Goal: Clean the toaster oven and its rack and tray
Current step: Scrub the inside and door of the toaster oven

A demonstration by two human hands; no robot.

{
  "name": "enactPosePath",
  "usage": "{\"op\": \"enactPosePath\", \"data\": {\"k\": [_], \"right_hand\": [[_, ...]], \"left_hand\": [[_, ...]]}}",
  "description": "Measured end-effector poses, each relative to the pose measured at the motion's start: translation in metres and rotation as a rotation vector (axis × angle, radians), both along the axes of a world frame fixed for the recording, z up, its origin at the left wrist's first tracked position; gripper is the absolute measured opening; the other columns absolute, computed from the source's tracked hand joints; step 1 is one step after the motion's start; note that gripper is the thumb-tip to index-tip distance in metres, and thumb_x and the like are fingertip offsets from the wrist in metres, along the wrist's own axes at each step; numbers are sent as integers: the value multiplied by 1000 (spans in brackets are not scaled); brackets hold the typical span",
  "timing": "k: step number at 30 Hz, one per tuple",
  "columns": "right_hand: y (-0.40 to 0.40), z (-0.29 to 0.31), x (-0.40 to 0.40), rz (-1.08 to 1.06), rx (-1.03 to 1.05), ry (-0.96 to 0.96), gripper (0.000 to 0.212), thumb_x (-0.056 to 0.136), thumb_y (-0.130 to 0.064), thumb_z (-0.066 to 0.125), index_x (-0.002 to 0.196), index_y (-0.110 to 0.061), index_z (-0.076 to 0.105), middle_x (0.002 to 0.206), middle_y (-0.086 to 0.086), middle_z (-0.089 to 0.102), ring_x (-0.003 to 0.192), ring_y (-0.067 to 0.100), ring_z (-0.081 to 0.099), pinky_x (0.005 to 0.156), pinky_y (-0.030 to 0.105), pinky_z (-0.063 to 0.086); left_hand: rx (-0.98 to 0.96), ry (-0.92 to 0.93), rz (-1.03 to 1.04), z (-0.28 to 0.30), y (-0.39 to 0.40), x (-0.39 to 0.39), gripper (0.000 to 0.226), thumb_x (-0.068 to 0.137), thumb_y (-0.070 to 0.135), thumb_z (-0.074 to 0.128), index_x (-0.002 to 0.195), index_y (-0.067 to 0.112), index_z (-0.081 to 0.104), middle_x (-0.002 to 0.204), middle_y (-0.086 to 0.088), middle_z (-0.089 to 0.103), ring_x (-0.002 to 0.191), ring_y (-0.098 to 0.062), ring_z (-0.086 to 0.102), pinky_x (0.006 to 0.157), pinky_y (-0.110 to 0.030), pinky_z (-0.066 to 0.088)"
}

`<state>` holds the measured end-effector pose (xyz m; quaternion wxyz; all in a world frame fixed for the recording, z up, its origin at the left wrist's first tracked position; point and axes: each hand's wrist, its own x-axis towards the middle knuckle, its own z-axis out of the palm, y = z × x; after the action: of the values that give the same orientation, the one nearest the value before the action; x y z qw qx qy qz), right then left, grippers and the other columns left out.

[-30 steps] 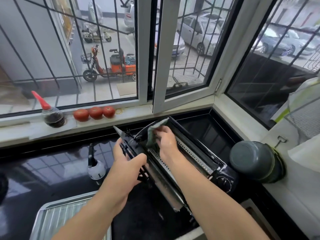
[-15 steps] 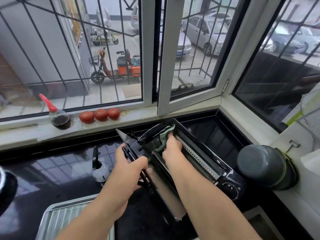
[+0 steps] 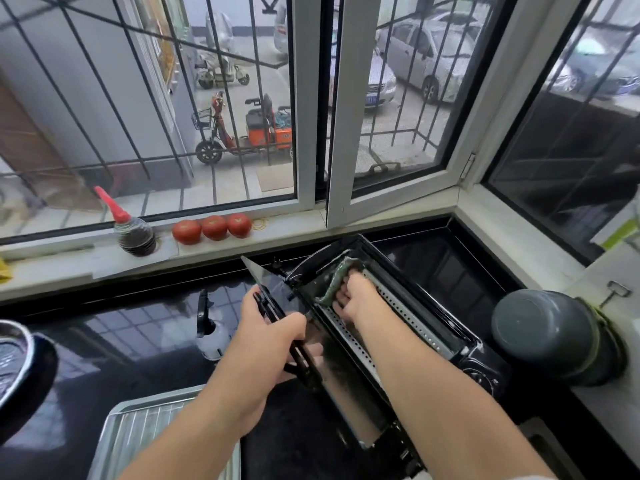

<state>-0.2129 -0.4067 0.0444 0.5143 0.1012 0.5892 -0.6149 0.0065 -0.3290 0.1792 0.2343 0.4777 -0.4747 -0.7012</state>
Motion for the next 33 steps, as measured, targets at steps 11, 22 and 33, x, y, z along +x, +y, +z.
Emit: {"op": "enactPosePath", "data": {"k": [11,22,33], "right_hand": [[-1,1,1,-52,-32,105,22,103,-24,46,86,-19,59,70,-3,59,66,14,56,63,29,42],[-2,-15,40,598,68,695,18,91,-15,58,92,-6,73,95,13,73,90,25,64,84,40,53],[-2,-14,37,608,106,829,16,93,-24,65,102,-11,67,89,4,63,86,20,57,75,27,42]], "left_hand": [[5,-7,17,4,0,0,69,98,1,53,149,40,30,128,-10,59,86,-34,78,82,-55,63],[-40,-44,12,10,-3,-8,64,95,2,54,141,41,33,105,-16,69,87,-40,76,83,-59,61],[13,-50,-2,11,-9,-2,50,94,1,54,133,30,42,120,-30,63,84,-43,76,83,-58,62]]}}
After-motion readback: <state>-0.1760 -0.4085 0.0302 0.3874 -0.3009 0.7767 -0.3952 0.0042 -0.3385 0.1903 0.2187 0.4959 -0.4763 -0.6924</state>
